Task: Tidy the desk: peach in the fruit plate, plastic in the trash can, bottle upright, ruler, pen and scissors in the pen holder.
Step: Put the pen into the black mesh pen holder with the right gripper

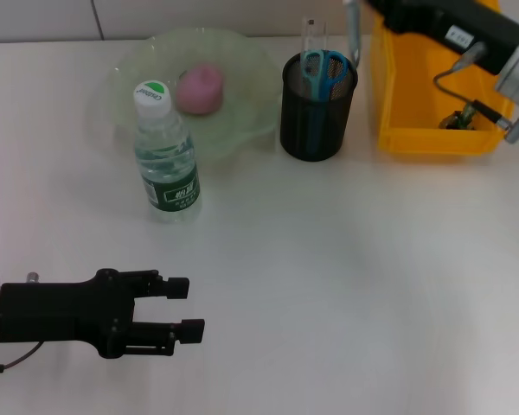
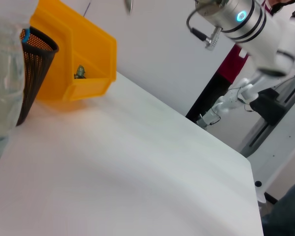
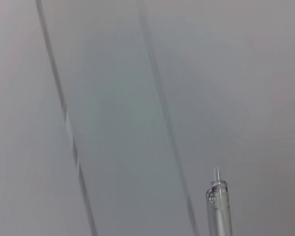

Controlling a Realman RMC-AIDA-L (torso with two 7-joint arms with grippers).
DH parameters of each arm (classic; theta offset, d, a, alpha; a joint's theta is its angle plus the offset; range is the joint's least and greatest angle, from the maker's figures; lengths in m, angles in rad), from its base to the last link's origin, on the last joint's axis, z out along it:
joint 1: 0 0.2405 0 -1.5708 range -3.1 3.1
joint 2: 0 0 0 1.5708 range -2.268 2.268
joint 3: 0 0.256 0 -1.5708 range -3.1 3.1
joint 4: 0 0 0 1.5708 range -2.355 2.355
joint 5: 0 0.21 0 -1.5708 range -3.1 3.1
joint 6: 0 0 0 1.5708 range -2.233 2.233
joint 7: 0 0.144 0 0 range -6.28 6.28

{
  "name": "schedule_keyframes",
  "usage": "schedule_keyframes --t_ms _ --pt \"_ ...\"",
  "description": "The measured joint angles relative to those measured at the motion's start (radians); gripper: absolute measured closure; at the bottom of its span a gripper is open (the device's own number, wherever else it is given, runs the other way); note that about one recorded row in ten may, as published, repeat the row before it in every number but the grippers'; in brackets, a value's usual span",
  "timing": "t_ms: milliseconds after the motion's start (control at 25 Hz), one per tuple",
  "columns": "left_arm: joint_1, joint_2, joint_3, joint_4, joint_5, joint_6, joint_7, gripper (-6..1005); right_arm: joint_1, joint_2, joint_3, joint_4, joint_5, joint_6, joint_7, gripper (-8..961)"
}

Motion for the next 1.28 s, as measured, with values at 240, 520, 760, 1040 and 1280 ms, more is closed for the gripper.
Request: schedule_keyframes --t_ms 240,520,760,1040,1280 --pt "-0.003 -0.003 -0.009 0.0 0.0 -0.002 0.008 216 0.196 0.003 0.016 0.48 0.379 -0.143 -0.347 810" --pt "-0.006 -0.005 -0.011 0.0 0.0 -0.011 0.009 216 0.26 0.009 -0.026 0.584 0.433 -0.126 -0.502 805" --pt "-0.008 -0.005 -0.011 0.0 0.0 -0.014 0.01 217 0.257 0.009 -0.035 0.591 0.435 -0.119 -0.501 772" --pt "-0.01 -0.005 -0.011 0.0 0.0 -0.014 0.011 216 0.24 0.009 -0.031 0.593 0.439 -0.144 -0.49 566" --pt "-0.006 -0.006 -0.011 -0.001 0.0 -0.009 0.011 216 0.211 0.001 -0.026 0.583 0.437 -0.205 -0.434 393"
